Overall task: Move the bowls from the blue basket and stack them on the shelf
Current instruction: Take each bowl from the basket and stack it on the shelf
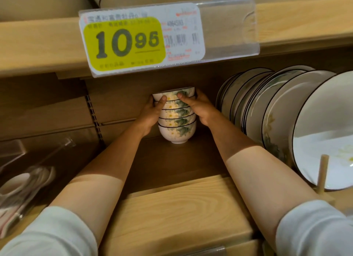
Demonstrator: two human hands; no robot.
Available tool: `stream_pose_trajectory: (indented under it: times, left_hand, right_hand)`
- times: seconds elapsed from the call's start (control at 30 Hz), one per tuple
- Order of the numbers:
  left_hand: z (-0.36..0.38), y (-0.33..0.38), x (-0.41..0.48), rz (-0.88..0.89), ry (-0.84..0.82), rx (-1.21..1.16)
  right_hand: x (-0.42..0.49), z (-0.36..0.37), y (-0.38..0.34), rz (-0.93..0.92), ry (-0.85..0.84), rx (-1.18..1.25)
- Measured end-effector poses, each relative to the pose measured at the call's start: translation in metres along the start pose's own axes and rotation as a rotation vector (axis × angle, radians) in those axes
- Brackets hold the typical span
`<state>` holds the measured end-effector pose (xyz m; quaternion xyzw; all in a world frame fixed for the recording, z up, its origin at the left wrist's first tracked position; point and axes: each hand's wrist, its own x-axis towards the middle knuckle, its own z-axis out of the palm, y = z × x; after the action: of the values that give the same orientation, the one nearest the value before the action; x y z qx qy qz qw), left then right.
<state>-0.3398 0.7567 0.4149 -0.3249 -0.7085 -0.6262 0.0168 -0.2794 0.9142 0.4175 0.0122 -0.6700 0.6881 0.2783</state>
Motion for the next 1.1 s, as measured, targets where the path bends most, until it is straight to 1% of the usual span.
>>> stream_pose_trajectory:
  times: [0.17, 0.3, 0.4, 0.5, 0.6, 0.67, 0.73, 0.83, 0.93, 1.03, 1.1]
  left_hand:
    - [0.005, 0.012, -0.011, -0.013, 0.061, 0.018]
    - [0.007, 0.027, -0.021, -0.029, 0.106, 0.018]
    - [0.007, 0.036, -0.032, -0.033, 0.124, 0.034]
    - [0.003, 0.048, -0.048, -0.066, 0.108, 0.039]
    - [-0.002, 0.063, -0.074, -0.137, 0.072, 0.025]
    - [-0.004, 0.074, -0.097, -0.155, 0.084, -0.022]
    - [-0.004, 0.088, -0.122, -0.164, 0.133, -0.046]
    - [-0.003, 0.104, -0.169, -0.182, 0.228, -0.115]
    - [0.001, 0.113, -0.23, -0.136, 0.337, -0.151]
    - [0.012, 0.123, -0.291, -0.125, 0.444, -0.201]
    - [0.022, 0.127, -0.331, -0.111, 0.505, -0.194]
  right_hand:
    - [-0.017, 0.006, -0.008, 0.005, 0.06, -0.062]
    - [-0.031, 0.004, -0.026, 0.042, 0.123, -0.159]
    - [-0.045, 0.001, -0.041, 0.052, 0.155, -0.168]
    - [-0.066, 0.0, -0.052, 0.075, 0.149, -0.15]
    - [-0.096, 0.001, -0.061, 0.12, 0.116, -0.076]
    - [-0.119, 0.001, -0.065, 0.146, 0.077, 0.001]
    - [-0.142, 0.001, -0.068, 0.174, 0.039, 0.034]
    - [-0.179, -0.006, -0.065, 0.201, 0.051, 0.107]
    - [-0.223, -0.02, -0.059, 0.211, 0.05, 0.136]
    - [-0.265, -0.034, -0.054, 0.192, -0.005, 0.154]
    - [-0.293, -0.039, -0.053, 0.212, -0.033, 0.204]
